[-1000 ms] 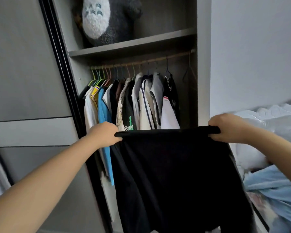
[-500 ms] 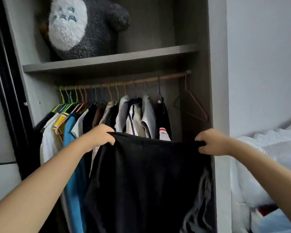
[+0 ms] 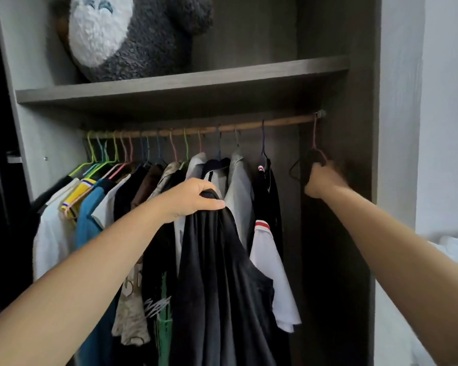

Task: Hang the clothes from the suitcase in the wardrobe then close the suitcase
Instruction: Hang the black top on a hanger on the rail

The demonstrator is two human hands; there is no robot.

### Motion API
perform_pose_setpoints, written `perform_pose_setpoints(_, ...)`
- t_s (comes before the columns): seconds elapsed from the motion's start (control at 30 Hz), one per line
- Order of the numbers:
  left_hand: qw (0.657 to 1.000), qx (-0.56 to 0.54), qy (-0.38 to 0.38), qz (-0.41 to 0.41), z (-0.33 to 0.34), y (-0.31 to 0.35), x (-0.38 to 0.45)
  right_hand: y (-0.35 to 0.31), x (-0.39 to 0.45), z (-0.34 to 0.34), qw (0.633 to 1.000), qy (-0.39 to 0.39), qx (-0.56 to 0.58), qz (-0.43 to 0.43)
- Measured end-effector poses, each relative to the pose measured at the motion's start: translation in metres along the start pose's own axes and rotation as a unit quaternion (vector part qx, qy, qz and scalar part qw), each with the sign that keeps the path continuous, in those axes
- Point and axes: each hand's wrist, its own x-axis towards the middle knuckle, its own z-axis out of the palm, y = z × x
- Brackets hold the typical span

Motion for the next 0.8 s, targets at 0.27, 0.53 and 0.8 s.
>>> perform_pose_setpoints(0.27, 0.997, 0.048, -0.032, -0.05, -0.009, 0.013, 0.004, 0.011, 0.045, 0.047, 0.951, 0.043, 0.255, 0.169)
perform_pose_setpoints(0.53, 0.982, 0.077, 0.163, -0.053, 0.001, 0.002, 0.014, -0.031, 0.061, 0.043, 0.763, -0.022, 0.626, 0.159)
perform_pose_setpoints(0.8, 0.952, -0.021, 0.286, -0.103, 0.01, -0.025, -0.006, -0.068, 0.015, 0.073, 0.78, 0.037, 0.62, 0.079)
